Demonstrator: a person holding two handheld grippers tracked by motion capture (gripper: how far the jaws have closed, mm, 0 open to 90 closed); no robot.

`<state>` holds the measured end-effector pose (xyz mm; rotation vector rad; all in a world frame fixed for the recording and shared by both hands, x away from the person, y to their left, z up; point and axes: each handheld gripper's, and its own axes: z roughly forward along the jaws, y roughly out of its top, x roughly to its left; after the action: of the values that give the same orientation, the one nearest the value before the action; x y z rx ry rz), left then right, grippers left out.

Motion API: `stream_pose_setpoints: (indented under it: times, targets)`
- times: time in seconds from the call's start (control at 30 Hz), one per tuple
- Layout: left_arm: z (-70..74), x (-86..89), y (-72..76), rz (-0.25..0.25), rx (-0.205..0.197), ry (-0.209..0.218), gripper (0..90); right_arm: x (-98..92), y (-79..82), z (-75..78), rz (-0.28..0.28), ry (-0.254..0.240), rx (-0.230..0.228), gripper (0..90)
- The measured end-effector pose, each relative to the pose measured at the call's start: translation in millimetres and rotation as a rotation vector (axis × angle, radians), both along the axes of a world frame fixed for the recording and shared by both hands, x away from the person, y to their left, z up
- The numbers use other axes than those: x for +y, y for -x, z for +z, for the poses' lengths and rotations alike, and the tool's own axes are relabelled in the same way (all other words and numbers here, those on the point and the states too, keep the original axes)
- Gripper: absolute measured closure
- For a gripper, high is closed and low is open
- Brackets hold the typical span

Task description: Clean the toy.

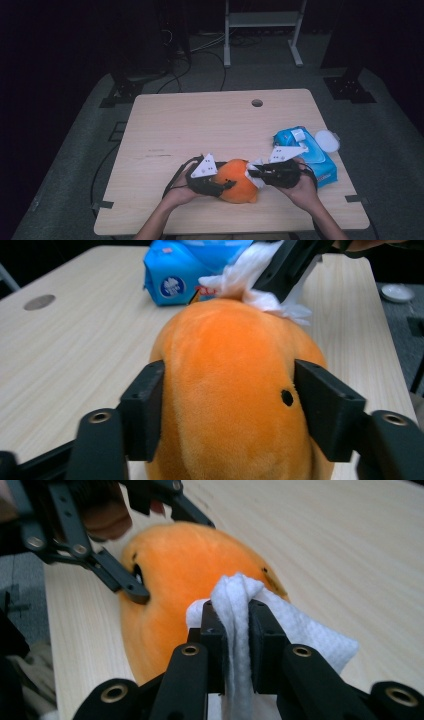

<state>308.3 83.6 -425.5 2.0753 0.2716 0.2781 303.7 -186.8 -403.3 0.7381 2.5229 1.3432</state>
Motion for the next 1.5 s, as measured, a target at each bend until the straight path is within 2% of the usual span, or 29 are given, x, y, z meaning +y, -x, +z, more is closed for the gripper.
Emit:
stream_pose_setpoints:
  times: [0.07, 0.13, 0.2, 0.27, 0.3, 0.33, 0.4, 0.43, 0.5, 0.6, 0.7, 0.77, 0.83, 0.87, 0.93, 1.03, 1.1, 1.13, 1.23, 1.37, 1.47, 1.5]
  targets:
    - [0.9, 4.2, -2.2, -0.009, 0.067, 0.022, 19.5, 0.4, -0.4, -6.4, 0.015, 0.014, 0.017, 78.6]
    - [1.8, 9.4, -7.5, 0.022, 0.130, 0.043, 11.2, 1.4, 1.9, -8.2, 0.022, 0.017, 0.016, 78.7]
    - [-1.3, 11.8, -13.3, 0.049, 0.194, 0.042, 5.1, 3.9, 5.5, -7.9, 0.036, 0.029, 0.006, 78.7]
    - [-6.8, 11.3, -15.7, 0.034, 0.242, 0.043, 5.0, 8.3, 10.0, -7.2, 0.066, 0.018, 0.009, 78.7]
    - [-9.1, 9.9, -14.0, 0.018, 0.239, 0.031, 10.9, 11.3, 12.2, -6.3, 0.083, 0.019, -0.001, 78.6]
    - [-10.2, 8.8, -11.7, 0.015, 0.210, 0.021, 14.1, 15.0, 14.7, -4.4, 0.095, 0.018, -0.002, 78.6]
    - [-9.1, 8.0, -8.5, 0.024, 0.174, 0.028, 23.4, 22.3, 19.0, -1.1, 0.103, 0.036, -0.029, 78.7]
    - [-8.1, 6.8, -6.6, 0.022, 0.145, 0.032, 26.5, 25.0, 20.4, 0.8, 0.109, 0.028, -0.037, 78.7]
    - [-5.8, 0.7, -0.3, 0.001, 0.083, 0.033, 29.3, 31.5, 23.4, 5.8, 0.125, 0.008, -0.048, 78.7]
    - [-0.6, -7.3, 7.6, -0.025, 0.008, -0.014, 29.2, 38.8, 27.9, 13.3, 0.135, 0.014, -0.085, 78.8]
    - [-0.4, -7.5, 10.2, -0.031, -0.009, -0.017, 28.8, 33.3, 25.8, 15.4, 0.123, 0.013, -0.090, 78.8]
    - [-1.0, -7.0, 10.4, -0.030, -0.008, -0.011, 28.4, 24.6, 22.7, 14.4, 0.091, 0.017, -0.092, 78.8]
    - [-1.2, -9.8, 11.6, -0.025, -0.012, 0.000, 27.9, 16.2, 19.2, 12.6, 0.070, 0.007, -0.077, 78.8]
    - [-0.7, -11.6, 12.2, -0.027, -0.021, -0.008, 27.4, 14.8, 19.1, 12.2, 0.066, 0.004, -0.072, 78.8]
    - [-0.3, -14.5, 13.8, -0.031, -0.036, -0.018, 26.7, 18.8, 22.5, 13.3, 0.066, 0.014, -0.081, 78.7]
    - [0.6, -18.0, 18.0, -0.044, -0.065, -0.034, 26.6, 33.7, 29.4, 17.0, 0.106, 0.014, -0.093, 78.6]
    - [2.1, -19.7, 21.4, -0.048, -0.091, -0.064, 26.4, 43.7, 33.3, 18.6, 0.124, 0.036, -0.112, 78.7]
    - [2.1, -19.4, 21.7, -0.047, -0.091, -0.063, 26.4, 46.0, 34.0, 19.2, 0.127, 0.049, -0.121, 78.8]
    - [0.2, -17.8, 20.2, -0.043, -0.075, -0.041, 26.5, 39.3, 29.9, 19.6, 0.114, 0.038, -0.109, 78.8]
    - [-0.1, -18.3, 19.1, -0.045, -0.075, -0.036, 26.5, 20.5, 21.3, 18.4, 0.054, 0.019, -0.092, 78.9]
    - [0.9, -22.8, 20.9, -0.054, -0.100, -0.053, 26.5, 24.2, 23.5, 18.3, 0.054, 0.012, -0.097, 78.7]
    - [1.1, -24.8, 22.5, -0.064, -0.113, -0.060, 26.5, 28.3, 24.4, 18.5, 0.070, -0.007, -0.092, 78.7]
